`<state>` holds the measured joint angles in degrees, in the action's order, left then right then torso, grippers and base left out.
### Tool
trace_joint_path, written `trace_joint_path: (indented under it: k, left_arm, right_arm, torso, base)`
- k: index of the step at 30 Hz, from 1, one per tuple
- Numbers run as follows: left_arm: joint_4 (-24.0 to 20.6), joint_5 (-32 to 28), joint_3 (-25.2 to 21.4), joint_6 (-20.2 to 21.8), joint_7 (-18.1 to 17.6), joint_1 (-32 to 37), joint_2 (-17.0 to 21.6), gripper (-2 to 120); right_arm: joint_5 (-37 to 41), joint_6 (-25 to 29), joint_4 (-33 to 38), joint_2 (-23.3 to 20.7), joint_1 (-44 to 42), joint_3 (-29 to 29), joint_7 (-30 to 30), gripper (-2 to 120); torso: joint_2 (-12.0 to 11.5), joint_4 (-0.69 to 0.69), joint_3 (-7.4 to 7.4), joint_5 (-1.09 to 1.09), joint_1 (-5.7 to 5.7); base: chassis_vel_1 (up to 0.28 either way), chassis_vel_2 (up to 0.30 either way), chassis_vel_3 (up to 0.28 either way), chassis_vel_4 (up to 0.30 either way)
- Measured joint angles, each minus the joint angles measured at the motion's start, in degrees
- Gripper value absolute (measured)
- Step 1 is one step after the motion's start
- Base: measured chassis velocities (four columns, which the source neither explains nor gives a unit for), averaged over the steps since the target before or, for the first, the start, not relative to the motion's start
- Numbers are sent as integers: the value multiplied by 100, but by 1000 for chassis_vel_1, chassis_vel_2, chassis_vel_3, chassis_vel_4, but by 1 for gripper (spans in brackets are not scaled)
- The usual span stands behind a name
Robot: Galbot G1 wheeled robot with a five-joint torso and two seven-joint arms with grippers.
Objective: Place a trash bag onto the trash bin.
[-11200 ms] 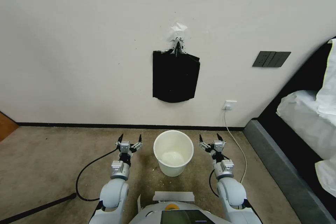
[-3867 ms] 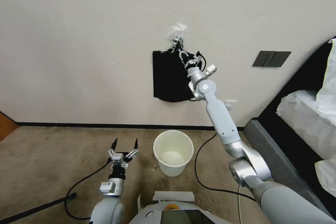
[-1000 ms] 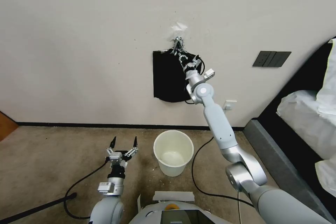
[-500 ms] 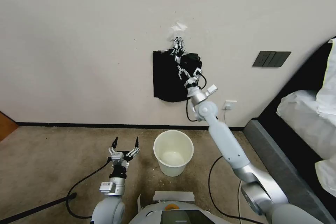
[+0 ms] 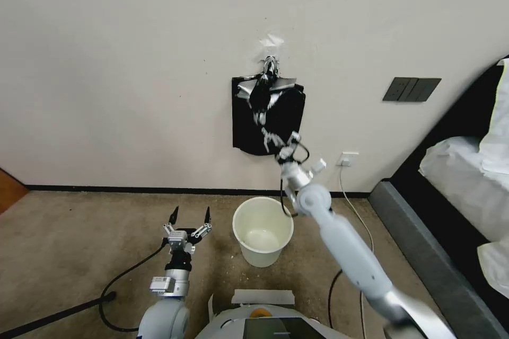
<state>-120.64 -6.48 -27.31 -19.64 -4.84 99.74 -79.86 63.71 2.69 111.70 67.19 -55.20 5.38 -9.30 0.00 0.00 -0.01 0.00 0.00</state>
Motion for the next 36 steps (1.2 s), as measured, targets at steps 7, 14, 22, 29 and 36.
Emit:
trace_joint_path:
  k: [7,14,22,29,36]
  left_arm:
    - [-23,3,70,0,0,-10,6,100]
    - [-78,4,151,1,0,-25,17,100]
    - [-145,1,187,13,-2,-58,75,100]
    - [-145,-1,246,15,-3,-62,82,100]
    - [-156,0,293,30,-3,-115,132,100]
  right_arm:
    - [-331,2,296,-132,-444,92,-26,0]
    - [-745,30,423,-192,-846,88,-90,0]
    - [-1129,74,581,-330,-1219,89,-161,0]
    - [-1392,144,637,-416,-1505,109,-271,0]
    - [-1666,236,638,-513,-1690,107,-371,0]
  torso:
    - [0,0,0,0,0]
    - [0,1,0,0,0]
    - [1,1,0,0,0]
    - [0,0,0,0,0]
    - [0,0,0,0,1]
  base:
    - [0,0,0,0]
    - [0,0,0,0]
    - [0,0,0,0]
    - [0,0,0,0]
    - [0,0,0,0]
